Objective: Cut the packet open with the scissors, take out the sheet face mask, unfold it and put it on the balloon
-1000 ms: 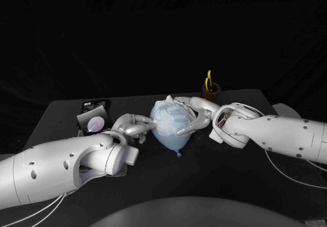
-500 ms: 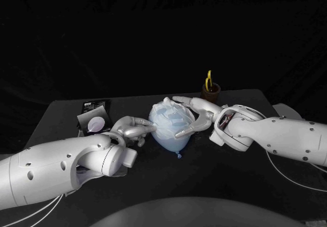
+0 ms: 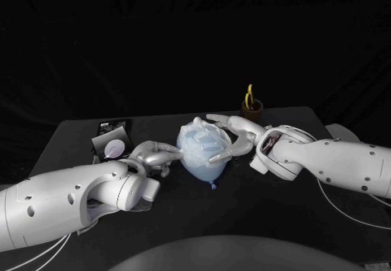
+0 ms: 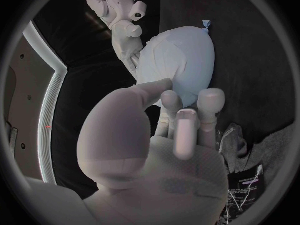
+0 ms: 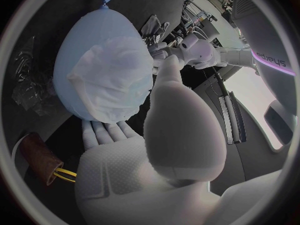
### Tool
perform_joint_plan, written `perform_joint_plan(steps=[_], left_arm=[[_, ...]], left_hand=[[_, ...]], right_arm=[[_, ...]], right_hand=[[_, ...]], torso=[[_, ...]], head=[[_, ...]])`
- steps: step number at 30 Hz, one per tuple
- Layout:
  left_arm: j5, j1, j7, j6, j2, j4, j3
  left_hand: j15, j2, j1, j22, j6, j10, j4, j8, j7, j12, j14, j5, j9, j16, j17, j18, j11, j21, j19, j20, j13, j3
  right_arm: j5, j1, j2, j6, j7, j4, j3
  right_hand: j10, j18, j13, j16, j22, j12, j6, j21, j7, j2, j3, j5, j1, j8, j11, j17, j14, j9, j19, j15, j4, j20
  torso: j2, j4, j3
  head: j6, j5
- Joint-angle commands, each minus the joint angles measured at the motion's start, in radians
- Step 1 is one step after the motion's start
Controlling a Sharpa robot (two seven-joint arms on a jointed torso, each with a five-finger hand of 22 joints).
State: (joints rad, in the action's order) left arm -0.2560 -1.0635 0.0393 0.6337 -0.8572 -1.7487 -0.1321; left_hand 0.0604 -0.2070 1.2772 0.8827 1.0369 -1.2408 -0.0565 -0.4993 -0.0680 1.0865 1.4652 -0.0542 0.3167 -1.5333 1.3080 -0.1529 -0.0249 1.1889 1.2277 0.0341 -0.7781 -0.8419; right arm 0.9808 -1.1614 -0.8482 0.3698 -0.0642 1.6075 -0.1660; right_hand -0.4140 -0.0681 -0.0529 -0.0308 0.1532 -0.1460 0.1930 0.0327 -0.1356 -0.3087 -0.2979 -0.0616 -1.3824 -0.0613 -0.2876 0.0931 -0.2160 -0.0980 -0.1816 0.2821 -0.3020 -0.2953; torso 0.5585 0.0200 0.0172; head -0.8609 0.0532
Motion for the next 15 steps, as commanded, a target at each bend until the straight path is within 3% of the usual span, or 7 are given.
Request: perform_joint_plan(steps=[1, 9, 15], left_arm=[[-0.015, 0.000, 0.038, -0.043, -0.002, -0.002, 0.001], [-0.035, 0.001, 0.085, -0.071, -0.004, -0.006, 0.000], [-0.042, 0.001, 0.116, -0.086, -0.007, -0.008, 0.000]], left_hand=[[0.009, 0.004, -0.009, 0.002, 0.001, -0.040, 0.000, -0.012, -0.006, 0.004, 0.073, -0.005, 0.130, -0.005, 0.123, 0.016, 0.033, 0.004, 0.007, 0.002, 0.000, -0.004], [0.009, 0.003, -0.010, 0.001, 0.001, -0.039, 0.000, -0.013, -0.006, 0.003, 0.073, -0.005, 0.131, -0.005, 0.124, 0.016, 0.033, 0.004, 0.007, 0.002, 0.002, -0.005], [0.009, 0.003, -0.012, 0.000, 0.001, -0.040, -0.001, -0.013, -0.006, 0.004, 0.073, -0.005, 0.132, -0.005, 0.123, 0.016, 0.033, 0.004, 0.006, 0.002, 0.000, -0.007]], right_arm=[[-0.011, 0.006, 0.007, -0.025, 0.001, -0.003, -0.004], [-0.003, 0.006, 0.020, -0.021, 0.033, -0.015, -0.004], [0.009, 0.006, 0.028, -0.021, 0.059, -0.025, -0.004]], right_hand=[[-0.011, -0.005, -0.003, -0.001, 0.002, -0.008, 0.004, 0.001, -0.166, 0.000, 0.000, -0.003, 0.007, 0.000, 0.001, 0.004, -0.011, -0.004, 0.002, 0.000, -0.001, 0.001], [-0.032, -0.006, -0.006, -0.007, 0.005, -0.019, 0.023, 0.003, -0.167, 0.008, 0.012, -0.008, -0.006, -0.007, 0.004, 0.009, -0.029, -0.012, -0.003, -0.002, -0.001, 0.001], [-0.044, -0.008, -0.008, -0.010, 0.006, -0.025, 0.032, 0.004, -0.167, 0.028, 0.037, -0.006, -0.023, -0.011, 0.005, 0.012, -0.039, -0.015, -0.007, -0.004, -0.001, 0.001]], torso=[[0.000, -0.0003, -0.0004], [0.000, 0.0007, 0.0003], [0.000, 0.0004, 0.0007]], head=[[-0.001, -0.001], [-0.002, -0.003], [-0.002, -0.003]])
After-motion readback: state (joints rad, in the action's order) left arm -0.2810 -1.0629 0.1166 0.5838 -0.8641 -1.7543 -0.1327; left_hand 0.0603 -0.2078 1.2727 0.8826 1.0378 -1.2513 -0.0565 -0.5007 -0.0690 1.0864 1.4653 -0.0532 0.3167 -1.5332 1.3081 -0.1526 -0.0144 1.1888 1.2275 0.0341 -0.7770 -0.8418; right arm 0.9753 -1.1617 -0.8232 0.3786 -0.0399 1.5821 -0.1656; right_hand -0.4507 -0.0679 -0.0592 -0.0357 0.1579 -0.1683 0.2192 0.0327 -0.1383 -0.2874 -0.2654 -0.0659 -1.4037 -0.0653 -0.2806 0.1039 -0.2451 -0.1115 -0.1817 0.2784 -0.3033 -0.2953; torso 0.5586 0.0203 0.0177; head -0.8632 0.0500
